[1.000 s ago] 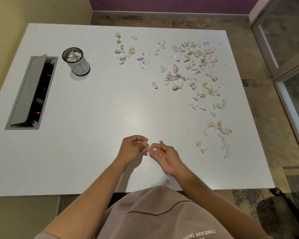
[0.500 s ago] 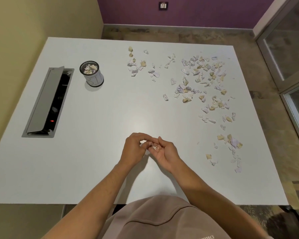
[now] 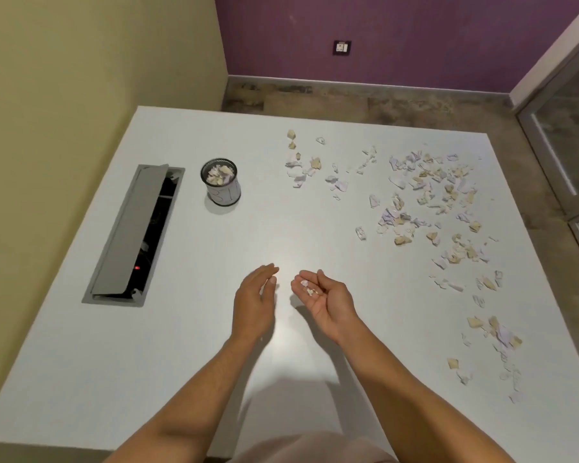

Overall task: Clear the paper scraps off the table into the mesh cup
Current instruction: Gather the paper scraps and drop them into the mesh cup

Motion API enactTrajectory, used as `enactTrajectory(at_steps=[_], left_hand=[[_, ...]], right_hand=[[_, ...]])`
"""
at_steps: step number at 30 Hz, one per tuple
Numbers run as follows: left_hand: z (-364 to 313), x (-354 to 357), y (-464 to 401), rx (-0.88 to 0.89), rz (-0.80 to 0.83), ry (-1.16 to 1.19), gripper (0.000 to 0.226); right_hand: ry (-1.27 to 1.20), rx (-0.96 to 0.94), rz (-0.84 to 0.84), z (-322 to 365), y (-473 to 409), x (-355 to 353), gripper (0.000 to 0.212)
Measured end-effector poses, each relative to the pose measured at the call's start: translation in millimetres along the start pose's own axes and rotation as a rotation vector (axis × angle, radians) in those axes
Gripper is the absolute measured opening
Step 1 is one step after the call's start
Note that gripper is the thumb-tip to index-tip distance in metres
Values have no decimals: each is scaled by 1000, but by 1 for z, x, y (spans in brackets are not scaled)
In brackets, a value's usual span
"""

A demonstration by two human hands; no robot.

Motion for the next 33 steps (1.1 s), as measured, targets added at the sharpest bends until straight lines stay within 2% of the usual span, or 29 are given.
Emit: enactTrajectory(at_steps=[2,4,10,16,22,24,27,30,33], left_hand=[[22,-2,-10,-61,-16,-62,30],[40,3,-22,-65,39,-175,34],[89,33,-49,79,264,-494,48],[97,50,-41,279,212,-736,46],[110,53,-39,269,219,-769,51],[110,54,-40,262,217,-775,52],[111,54,-40,257,212,-764,52],[110,54,-39,265,196,-764,52],[109,54,-39,261,190,-755,52]], right_hand=[[-5,-16,-10,1,-11,16,31],[-5,-25,-3,1,-23,33,30],[111,-42,25,-3,-55,86,27],[179,-60,48,-5,-89,145,24],[252,-93,91,-3,-120,204,30],[317,-121,109,1,-127,225,26],[395,-134,145,4,-137,254,9],[539,-129,152,2,-147,275,28],[673,-90,158,-4,-154,283,30]])
Point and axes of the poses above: each hand's wrist, its own y-axis away from the middle knuckle, its own x-axis out of the palm, z = x × y, the point moved 9 cm from there along -y, towards the middle knuckle, and after that the axes turned 7 degrees about -y, right-handed, at the moved point
